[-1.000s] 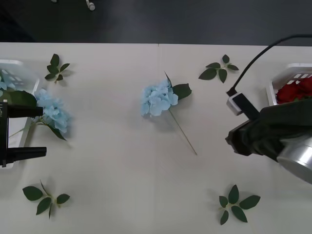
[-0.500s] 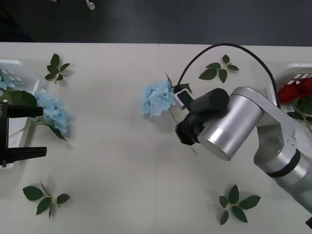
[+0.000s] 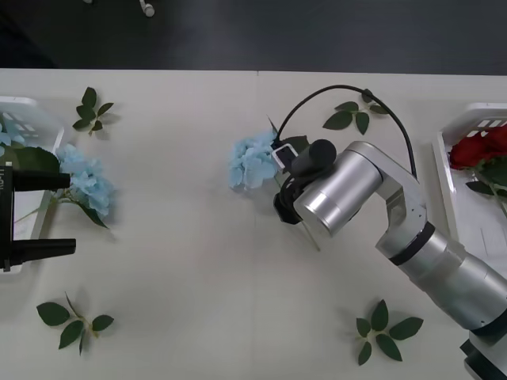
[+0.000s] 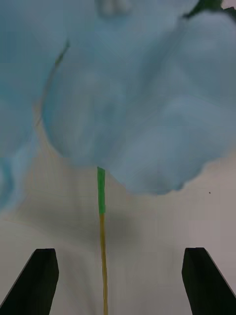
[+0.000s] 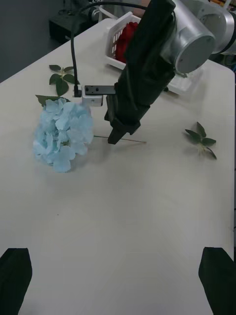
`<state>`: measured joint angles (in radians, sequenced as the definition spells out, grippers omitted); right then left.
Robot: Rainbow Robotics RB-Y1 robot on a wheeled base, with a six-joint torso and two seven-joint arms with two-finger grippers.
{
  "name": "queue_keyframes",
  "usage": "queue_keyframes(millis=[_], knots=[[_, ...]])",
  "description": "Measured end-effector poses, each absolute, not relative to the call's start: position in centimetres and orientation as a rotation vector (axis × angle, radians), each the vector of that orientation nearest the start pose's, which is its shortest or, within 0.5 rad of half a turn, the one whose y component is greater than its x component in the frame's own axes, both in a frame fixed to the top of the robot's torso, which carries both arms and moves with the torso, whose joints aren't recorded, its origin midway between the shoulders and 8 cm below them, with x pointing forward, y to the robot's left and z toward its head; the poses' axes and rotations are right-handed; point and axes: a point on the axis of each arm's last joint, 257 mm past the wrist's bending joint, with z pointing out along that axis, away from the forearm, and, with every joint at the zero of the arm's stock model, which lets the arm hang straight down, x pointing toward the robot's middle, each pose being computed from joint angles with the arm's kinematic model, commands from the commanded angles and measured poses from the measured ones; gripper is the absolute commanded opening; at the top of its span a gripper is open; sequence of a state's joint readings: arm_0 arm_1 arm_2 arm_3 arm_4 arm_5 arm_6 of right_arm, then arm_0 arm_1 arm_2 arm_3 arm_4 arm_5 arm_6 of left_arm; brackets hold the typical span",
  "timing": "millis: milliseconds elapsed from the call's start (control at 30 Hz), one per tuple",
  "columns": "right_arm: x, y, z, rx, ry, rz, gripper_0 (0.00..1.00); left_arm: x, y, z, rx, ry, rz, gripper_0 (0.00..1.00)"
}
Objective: Put the red flowers into the right box and the blue flowers into the left box
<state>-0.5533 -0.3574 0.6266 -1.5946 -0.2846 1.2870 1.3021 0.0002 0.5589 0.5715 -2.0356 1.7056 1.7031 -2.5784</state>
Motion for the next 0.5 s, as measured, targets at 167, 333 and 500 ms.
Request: queue_keyframes(millis=[167,333,500], knots=[[50.0,-7.8,-33.2,-0.707,2.440,-0.056,0.75,32.8,23.6,-11.4,1.239,1.672,-0.617,1.00],[49.9,-7.5,-33.6,-0.724,2.436,-0.054,0.75,32.8,23.6,-11.4,1.239,1.672,-0.617,1.00],[50.1,-6.5,-33.3,-0.721,2.415,-0.004,0.75,32.8,23.6,-11.4,1.239,1.672,-0.617,1.00]])
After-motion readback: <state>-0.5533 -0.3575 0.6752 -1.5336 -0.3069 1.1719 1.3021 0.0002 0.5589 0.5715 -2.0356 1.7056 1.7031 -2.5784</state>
